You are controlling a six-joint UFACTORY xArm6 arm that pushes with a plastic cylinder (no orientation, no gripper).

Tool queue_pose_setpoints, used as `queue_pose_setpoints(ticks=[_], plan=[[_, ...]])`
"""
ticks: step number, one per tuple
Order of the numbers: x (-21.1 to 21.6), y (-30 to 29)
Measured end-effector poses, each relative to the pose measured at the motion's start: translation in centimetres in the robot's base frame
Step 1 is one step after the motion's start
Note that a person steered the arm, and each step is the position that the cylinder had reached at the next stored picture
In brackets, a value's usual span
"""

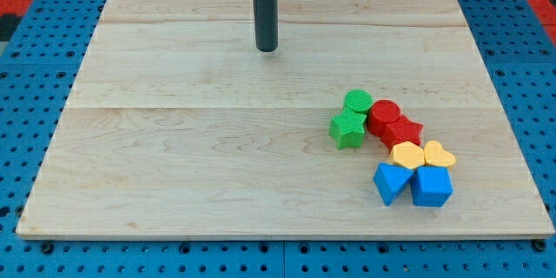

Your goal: Point the arm diagonal top right to the red circle

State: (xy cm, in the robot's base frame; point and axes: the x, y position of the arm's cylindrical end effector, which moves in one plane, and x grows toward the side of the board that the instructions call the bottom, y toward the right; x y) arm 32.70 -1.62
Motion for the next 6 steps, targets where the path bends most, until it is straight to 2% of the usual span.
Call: queue_pose_setpoints(ticks=[4,6], plan=[[0.1,4.8],[-0.4,10.4]])
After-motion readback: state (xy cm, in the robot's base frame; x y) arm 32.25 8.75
